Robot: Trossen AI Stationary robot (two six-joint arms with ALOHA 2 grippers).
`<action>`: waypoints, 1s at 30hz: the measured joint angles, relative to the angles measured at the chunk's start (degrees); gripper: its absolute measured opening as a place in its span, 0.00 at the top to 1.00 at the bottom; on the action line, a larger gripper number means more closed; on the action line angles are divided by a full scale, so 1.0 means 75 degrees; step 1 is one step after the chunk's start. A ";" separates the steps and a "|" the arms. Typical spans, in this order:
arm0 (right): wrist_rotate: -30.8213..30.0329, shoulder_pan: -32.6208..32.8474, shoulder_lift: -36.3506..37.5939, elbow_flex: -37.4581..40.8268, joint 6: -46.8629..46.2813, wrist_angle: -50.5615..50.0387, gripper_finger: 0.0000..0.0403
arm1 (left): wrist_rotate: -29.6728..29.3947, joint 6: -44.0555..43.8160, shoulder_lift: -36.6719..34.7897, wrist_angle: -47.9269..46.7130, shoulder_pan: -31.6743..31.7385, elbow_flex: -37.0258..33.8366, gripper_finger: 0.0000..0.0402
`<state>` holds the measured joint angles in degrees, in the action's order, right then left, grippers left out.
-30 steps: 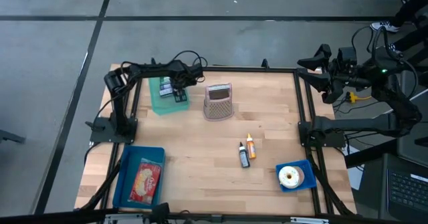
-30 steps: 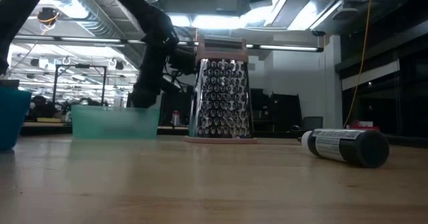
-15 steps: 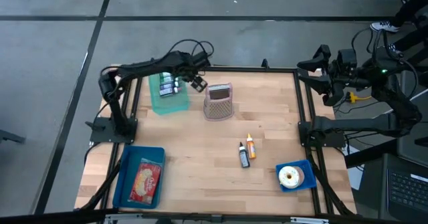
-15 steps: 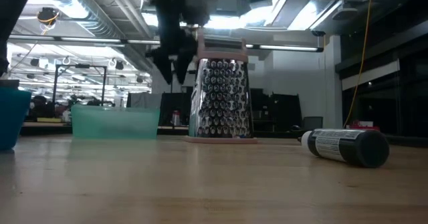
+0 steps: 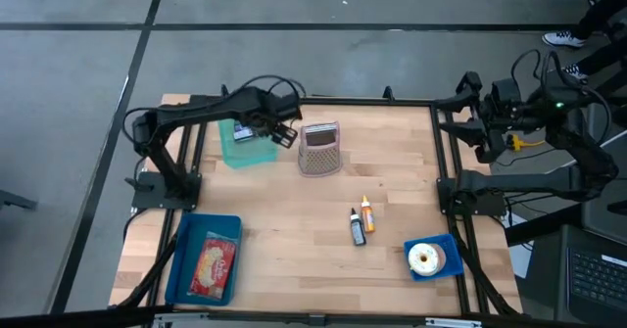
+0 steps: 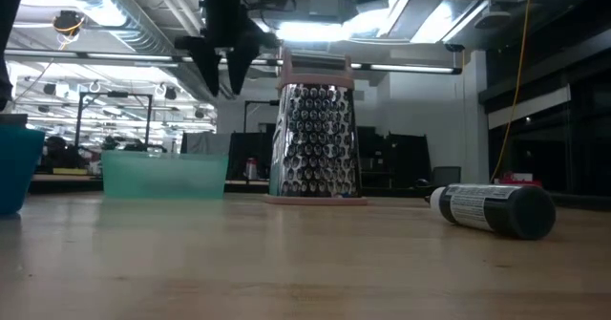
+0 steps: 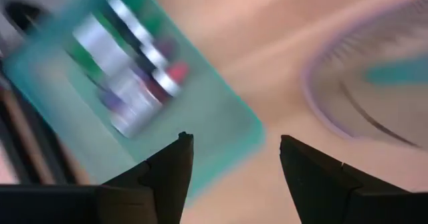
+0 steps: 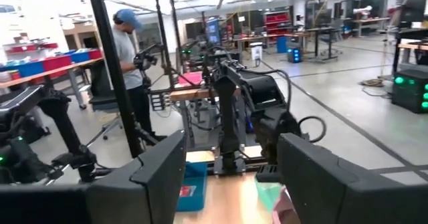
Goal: Pick & Place Food Item
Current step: Put the black food coloring into the green bin
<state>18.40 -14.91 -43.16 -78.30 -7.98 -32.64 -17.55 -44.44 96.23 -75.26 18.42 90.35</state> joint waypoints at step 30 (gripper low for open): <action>0.2461 0.0002 0.0001 0.0000 0.0575 -0.0716 0.42 | -0.0556 -0.8337 0.4008 0.6206 -0.4334 0.1718 0.47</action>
<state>36.86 -14.90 -43.15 -78.30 -3.67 -38.02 -21.72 -106.97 126.29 -28.72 -14.09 103.23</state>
